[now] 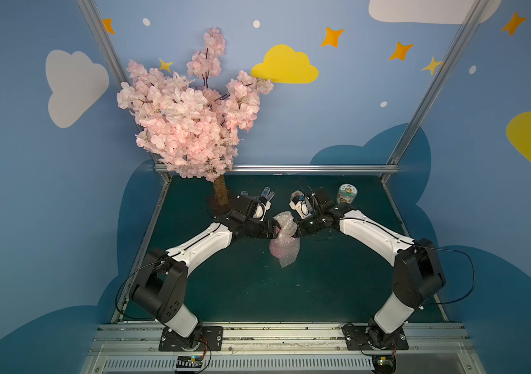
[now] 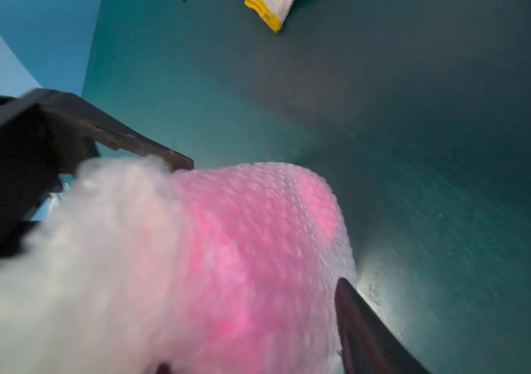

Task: Wrap wine glasses in bubble wrap
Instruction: Wrap the wine glass in bubble wrap.

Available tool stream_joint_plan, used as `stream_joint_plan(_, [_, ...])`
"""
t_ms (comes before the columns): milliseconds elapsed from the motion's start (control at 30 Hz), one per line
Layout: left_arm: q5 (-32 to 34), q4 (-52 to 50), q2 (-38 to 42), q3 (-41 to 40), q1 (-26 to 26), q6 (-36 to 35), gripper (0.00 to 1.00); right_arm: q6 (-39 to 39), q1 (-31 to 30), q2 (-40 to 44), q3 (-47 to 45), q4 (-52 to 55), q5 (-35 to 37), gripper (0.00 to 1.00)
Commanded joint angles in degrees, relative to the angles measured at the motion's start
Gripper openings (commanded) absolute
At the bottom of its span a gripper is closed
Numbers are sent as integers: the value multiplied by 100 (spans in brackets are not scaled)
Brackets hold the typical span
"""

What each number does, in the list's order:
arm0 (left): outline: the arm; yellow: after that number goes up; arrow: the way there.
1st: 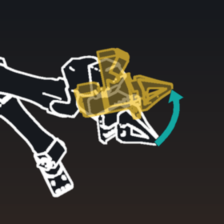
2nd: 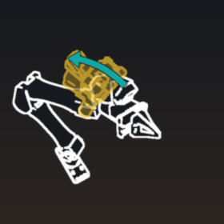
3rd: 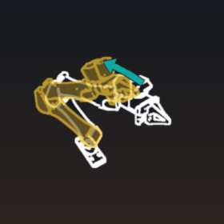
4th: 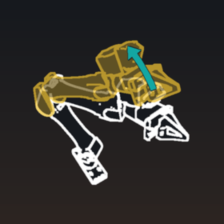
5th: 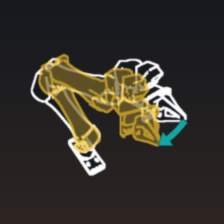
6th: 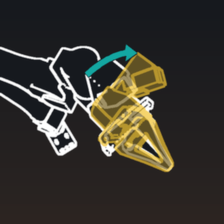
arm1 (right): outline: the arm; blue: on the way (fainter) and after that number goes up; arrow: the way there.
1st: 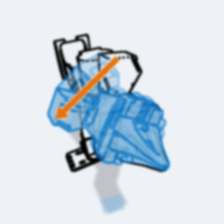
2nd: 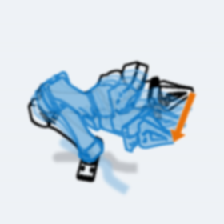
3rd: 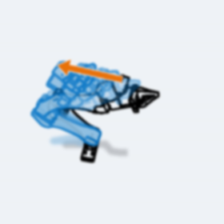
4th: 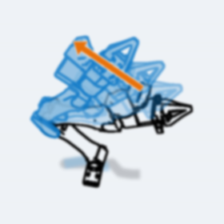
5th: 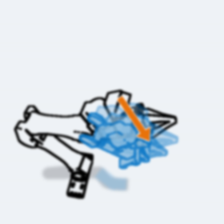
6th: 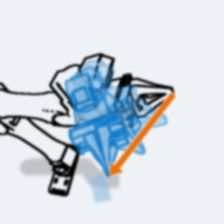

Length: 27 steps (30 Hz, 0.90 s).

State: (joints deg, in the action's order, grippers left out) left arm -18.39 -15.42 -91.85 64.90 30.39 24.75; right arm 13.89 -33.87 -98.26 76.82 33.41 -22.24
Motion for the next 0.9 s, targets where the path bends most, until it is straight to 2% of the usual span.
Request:
stream_joint_plan(0, [845,-560,-331,251,227,-310,70,-267,-164,-145,241,817,89,65])
stream_joint_plan(167, [1268,-1025,-648,511,229,-303,54,-466,-40,439,567,1453,62,69])
stream_joint_plan(400, [1332,-1234,-953,871,230,-298,48,-393,621,1255,513,1447,-508,71])
stream_joint_plan(467, [1303,-1240,-975,922,247,-304,47,-143,698,1485,351,950,-763,73])
stream_joint_plan(567, [1338,-1269,-995,963,249,-308,47,453,634,1790,-386,-663,-1141,76])
stream_joint_plan(633, [1356,-1270,-983,958,257,-317,46,560,479,1752,-581,-1100,-705,77])
stream_joint_plan(700, [1339,-1259,-973,953,256,-319,46,490,457,1380,-386,-828,-433,77])
stream_joint_plan(767, [1338,-1262,-959,953,265,-314,46,526,403,998,-180,-645,-493,77])
stream_joint_plan(867, [1347,-1226,-923,928,268,-335,46,354,209,523,70,-336,-57,77])
